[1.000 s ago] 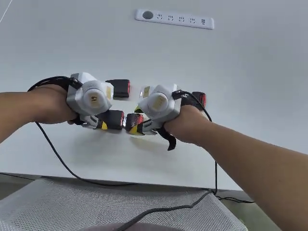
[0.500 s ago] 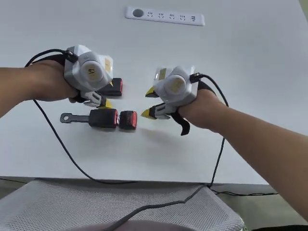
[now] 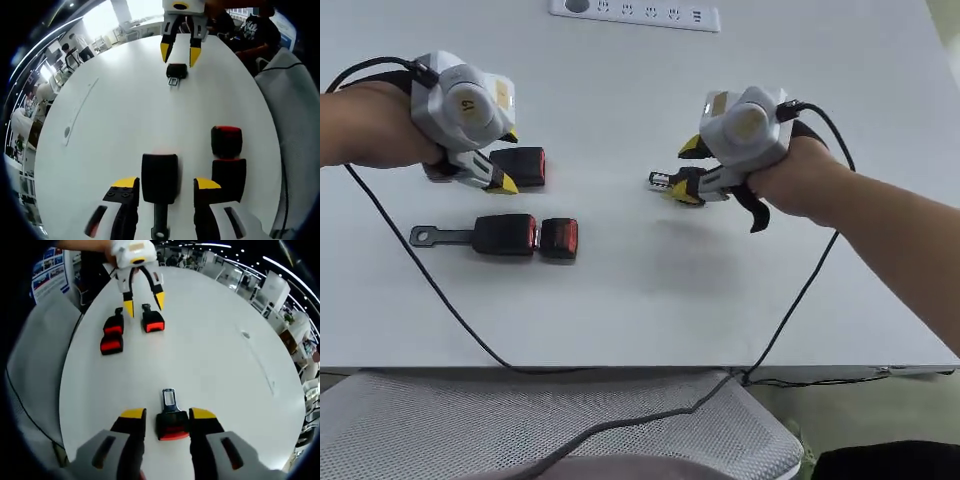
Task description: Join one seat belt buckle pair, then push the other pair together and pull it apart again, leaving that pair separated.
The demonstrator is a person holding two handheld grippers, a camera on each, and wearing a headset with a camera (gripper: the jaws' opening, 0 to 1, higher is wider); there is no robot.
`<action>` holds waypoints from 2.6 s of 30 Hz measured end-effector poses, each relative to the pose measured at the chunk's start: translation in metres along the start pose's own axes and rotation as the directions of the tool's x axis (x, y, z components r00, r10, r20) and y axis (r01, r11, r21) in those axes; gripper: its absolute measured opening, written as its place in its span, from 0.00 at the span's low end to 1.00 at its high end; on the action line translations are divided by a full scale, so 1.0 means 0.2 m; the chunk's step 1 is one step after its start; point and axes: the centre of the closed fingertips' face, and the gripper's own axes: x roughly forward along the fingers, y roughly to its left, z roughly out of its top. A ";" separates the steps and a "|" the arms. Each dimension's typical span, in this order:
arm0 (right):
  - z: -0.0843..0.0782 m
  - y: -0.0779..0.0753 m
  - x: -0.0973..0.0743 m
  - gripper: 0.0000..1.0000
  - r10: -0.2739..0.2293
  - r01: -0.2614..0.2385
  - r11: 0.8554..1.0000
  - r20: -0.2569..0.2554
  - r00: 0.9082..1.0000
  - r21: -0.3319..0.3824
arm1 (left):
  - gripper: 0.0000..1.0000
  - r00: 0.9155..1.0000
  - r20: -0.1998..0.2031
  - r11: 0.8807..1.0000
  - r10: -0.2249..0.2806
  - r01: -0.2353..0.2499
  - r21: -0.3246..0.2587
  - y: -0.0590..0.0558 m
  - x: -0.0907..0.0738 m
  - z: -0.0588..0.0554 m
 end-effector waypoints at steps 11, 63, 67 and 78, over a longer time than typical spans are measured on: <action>-0.14 -0.01 0.05 0.36 0.039 -0.038 0.999 -0.062 0.997 0.015 | 0.42 0.999 -0.037 1.000 -0.020 0.020 -0.019 0.04 0.07 -0.07; 0.38 0.13 0.42 0.34 0.143 -0.148 0.981 -0.052 0.988 -0.123 | 0.32 0.993 -0.091 0.997 -0.069 0.070 0.017 0.03 0.10 -0.12; 0.44 0.14 0.46 0.34 0.152 -0.158 0.980 -0.052 0.987 -0.119 | 0.32 0.993 -0.092 0.997 -0.073 0.075 0.025 0.03 0.11 -0.12; 0.47 0.14 0.46 0.34 0.127 -0.137 0.975 -0.064 0.990 -0.178 | 0.32 0.993 -0.095 0.996 -0.077 0.080 0.031 0.04 0.11 -0.12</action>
